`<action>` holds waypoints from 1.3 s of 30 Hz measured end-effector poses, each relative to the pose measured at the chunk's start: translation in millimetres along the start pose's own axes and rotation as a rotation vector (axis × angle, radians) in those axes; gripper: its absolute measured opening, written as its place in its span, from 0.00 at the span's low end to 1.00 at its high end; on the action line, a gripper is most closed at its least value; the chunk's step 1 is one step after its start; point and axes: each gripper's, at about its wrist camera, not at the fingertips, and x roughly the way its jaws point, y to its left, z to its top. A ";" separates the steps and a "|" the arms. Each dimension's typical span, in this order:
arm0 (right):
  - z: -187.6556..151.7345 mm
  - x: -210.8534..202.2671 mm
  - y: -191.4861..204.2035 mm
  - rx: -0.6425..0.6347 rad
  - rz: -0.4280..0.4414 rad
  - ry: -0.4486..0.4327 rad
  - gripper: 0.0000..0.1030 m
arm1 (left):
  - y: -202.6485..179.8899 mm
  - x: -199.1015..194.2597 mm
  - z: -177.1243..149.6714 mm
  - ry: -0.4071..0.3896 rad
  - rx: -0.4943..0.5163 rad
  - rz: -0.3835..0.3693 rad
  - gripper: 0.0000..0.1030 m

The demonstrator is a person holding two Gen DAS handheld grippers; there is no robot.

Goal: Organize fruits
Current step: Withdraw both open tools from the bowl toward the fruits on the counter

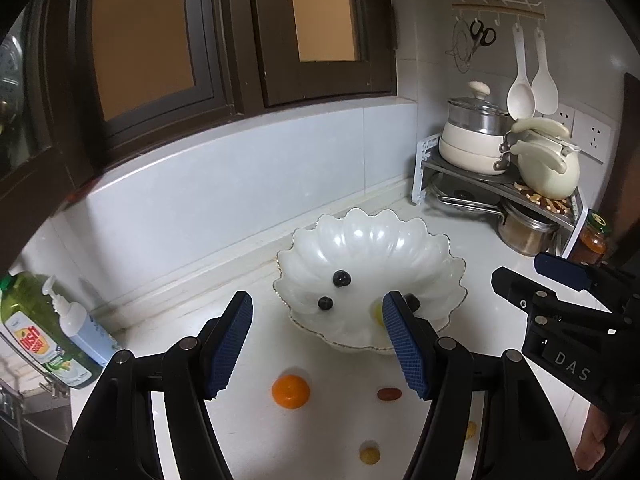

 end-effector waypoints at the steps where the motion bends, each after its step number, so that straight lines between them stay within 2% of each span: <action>1: -1.2 -3.2 1.3 -0.001 -0.002 -0.003 0.53 | 0.7 -2.9 -1.1 -0.003 0.000 -0.002 0.65; 19: -34.3 -24.1 14.9 0.016 0.006 0.029 0.53 | 12.7 -23.9 -42.7 0.048 -0.033 -0.041 0.65; 39: -81.7 -5.4 19.8 0.011 -0.001 0.149 0.53 | 6.6 -3.2 -88.0 0.168 0.014 -0.085 0.65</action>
